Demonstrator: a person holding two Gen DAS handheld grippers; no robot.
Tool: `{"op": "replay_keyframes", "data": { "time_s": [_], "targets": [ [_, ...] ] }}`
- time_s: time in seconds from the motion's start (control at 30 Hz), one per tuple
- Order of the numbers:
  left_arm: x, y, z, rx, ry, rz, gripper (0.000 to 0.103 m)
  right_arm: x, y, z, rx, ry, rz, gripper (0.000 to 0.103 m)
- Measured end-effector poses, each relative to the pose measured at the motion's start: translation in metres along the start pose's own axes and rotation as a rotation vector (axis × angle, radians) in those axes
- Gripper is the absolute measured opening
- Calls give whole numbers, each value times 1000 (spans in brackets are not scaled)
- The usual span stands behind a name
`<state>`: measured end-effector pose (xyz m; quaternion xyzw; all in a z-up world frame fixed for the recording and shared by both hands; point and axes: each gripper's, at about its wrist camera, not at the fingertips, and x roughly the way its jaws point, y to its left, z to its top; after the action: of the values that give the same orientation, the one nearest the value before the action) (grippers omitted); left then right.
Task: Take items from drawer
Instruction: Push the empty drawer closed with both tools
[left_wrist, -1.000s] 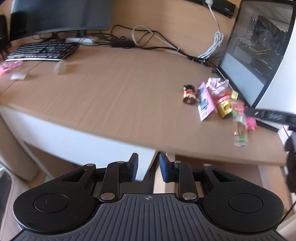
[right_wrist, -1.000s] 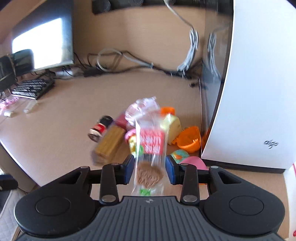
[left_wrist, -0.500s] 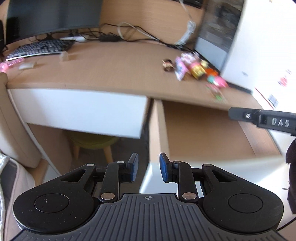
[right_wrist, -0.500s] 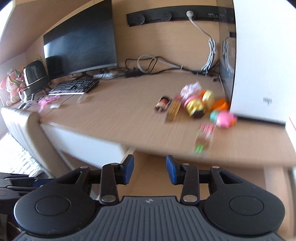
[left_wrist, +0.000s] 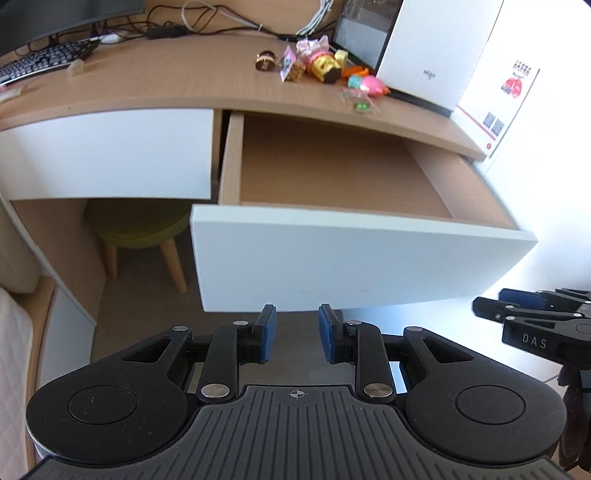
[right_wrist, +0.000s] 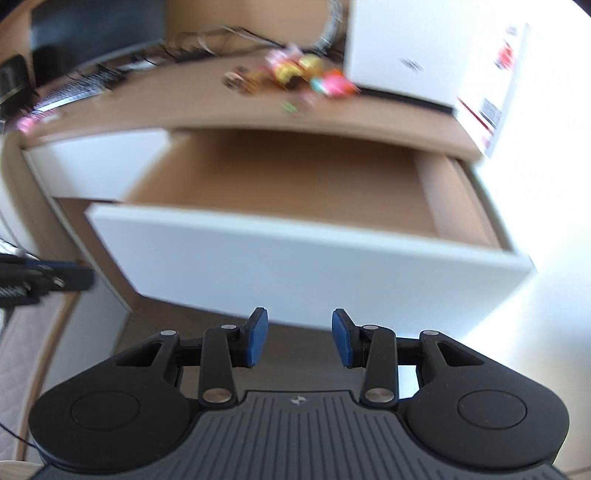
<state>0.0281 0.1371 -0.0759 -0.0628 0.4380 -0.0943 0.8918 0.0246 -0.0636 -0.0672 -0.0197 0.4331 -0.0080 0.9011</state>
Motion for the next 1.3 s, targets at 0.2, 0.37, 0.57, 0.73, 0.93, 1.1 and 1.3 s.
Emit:
{"op": "replay_keyframes", "data": {
  "time_s": [0.2,0.37,0.57,0.73,0.93,1.1,1.3],
  "targets": [
    [15,-42,2,36,-147,91,28,16,-38,-10,55,-104,-130,38],
    [35,-61,7,55,-223,157,28,38,-49,-24,18,-167,-163,39],
    [53,-60,13,16,-226,169,28,53,-62,-17,73,-200,-174,38],
    [64,-60,12,27,-243,183,28,66,-67,-7,97,-175,-139,39],
    [76,-59,21,42,-278,188,28,70,-66,0,106,-221,-146,39],
    [95,-55,37,49,-316,191,28,90,-64,15,78,-260,-159,39],
    [119,-53,62,52,-338,201,28,111,-64,39,76,-309,-136,39]
  ]
}}
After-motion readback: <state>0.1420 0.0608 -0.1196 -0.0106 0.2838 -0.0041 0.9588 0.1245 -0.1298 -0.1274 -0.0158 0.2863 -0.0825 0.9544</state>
